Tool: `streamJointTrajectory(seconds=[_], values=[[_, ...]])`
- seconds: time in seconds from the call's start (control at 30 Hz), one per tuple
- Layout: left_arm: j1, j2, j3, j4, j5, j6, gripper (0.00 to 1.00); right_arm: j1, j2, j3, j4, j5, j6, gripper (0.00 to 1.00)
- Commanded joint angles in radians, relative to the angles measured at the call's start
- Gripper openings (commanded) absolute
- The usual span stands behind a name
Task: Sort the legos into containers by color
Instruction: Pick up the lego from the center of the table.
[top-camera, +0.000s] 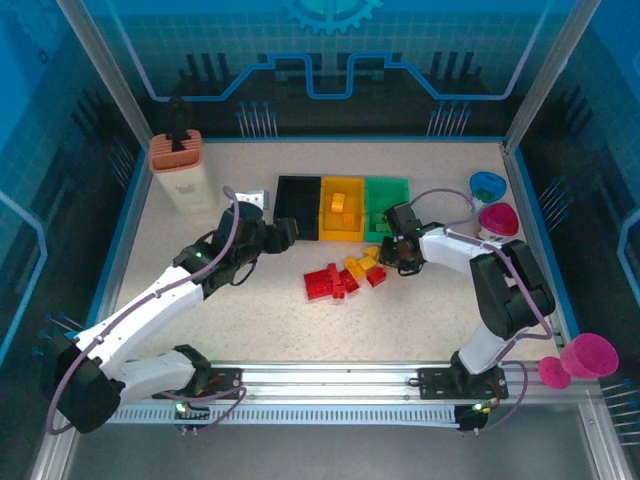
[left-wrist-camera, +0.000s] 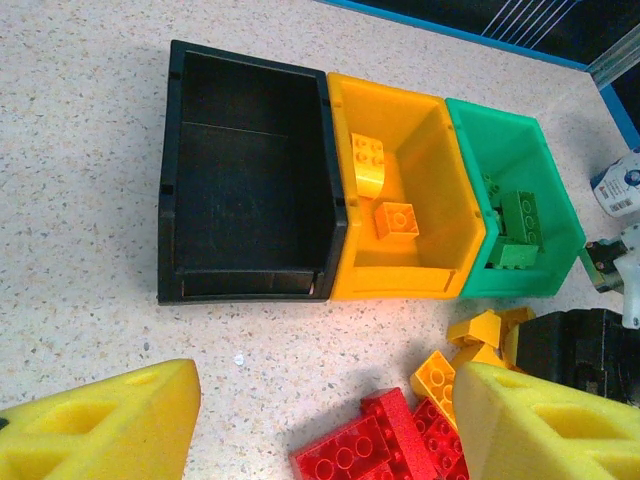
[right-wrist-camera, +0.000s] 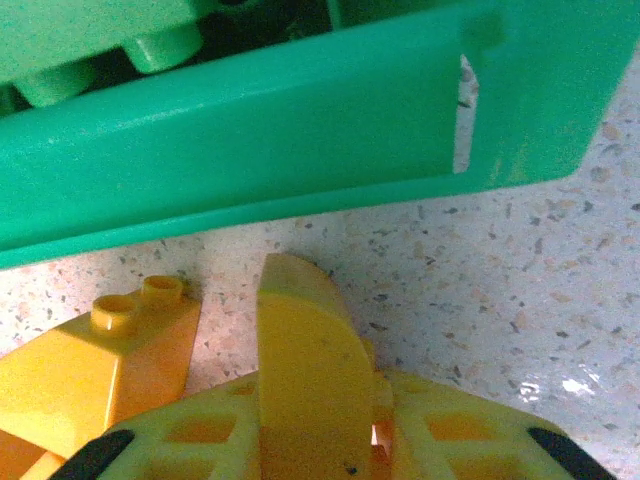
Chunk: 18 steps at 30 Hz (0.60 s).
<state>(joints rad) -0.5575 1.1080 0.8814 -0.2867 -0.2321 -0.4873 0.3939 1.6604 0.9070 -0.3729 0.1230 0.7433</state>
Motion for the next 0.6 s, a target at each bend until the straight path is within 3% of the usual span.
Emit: streamJointTrajectory(seconds=[0.0, 0.27, 0.57], values=[[0.003, -0.032, -0.007, -0.012, -0.022, 0.032, 0.68, 0.016, -0.049, -0.008, -0.031, 0.016, 0.001, 0.26], [0.002, -0.100, -0.062, -0.026, 0.017, 0.087, 0.70, 0.069, -0.129, 0.055, -0.128, 0.110, -0.059, 0.22], [0.000, -0.134, -0.170, -0.075, 0.076, 0.035, 0.72, 0.112, -0.091, 0.290, -0.210, 0.150, -0.145, 0.22]])
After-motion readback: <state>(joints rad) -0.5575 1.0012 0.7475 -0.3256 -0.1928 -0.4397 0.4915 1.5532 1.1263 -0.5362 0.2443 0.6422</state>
